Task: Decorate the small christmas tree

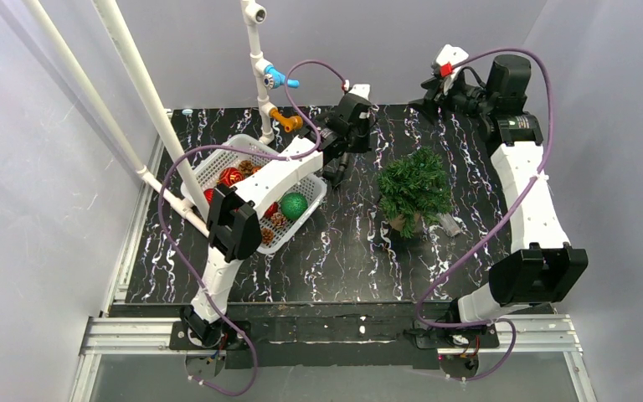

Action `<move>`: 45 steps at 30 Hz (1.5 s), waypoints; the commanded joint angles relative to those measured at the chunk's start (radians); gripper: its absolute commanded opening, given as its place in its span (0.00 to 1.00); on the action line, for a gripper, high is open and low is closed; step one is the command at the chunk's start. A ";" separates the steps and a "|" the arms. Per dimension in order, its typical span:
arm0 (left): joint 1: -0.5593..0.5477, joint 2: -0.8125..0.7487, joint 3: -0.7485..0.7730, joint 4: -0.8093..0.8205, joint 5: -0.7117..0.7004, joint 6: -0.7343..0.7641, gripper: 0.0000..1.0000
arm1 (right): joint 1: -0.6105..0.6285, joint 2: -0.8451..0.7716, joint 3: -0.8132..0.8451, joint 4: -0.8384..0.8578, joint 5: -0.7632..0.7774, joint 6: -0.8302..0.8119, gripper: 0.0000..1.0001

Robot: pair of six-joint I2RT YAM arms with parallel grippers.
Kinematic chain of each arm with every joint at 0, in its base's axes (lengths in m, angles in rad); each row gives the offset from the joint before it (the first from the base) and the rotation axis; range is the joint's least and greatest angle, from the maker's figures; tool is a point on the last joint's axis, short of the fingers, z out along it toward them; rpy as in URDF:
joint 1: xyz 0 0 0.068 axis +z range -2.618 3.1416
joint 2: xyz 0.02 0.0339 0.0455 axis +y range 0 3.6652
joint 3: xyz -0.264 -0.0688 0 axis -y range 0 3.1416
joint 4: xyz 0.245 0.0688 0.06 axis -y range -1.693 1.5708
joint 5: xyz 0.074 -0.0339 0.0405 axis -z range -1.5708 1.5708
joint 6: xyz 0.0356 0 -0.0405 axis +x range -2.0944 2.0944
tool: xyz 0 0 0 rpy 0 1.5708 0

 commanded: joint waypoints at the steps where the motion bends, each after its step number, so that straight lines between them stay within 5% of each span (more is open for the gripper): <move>1: 0.008 -0.137 -0.025 -0.001 0.037 -0.016 0.00 | 0.028 0.020 0.036 -0.003 -0.029 -0.157 0.61; 8: 0.023 -0.159 -0.023 0.027 0.085 -0.058 0.00 | 0.140 0.115 0.050 -0.076 0.081 -0.332 0.67; 15: 0.063 -0.178 0.038 -0.071 0.362 -0.138 0.00 | 0.199 0.162 0.016 -0.077 0.277 -0.521 0.71; 45: 0.080 -0.245 -0.009 -0.070 0.473 -0.228 0.00 | 0.234 0.218 -0.005 -0.046 0.297 -0.567 0.68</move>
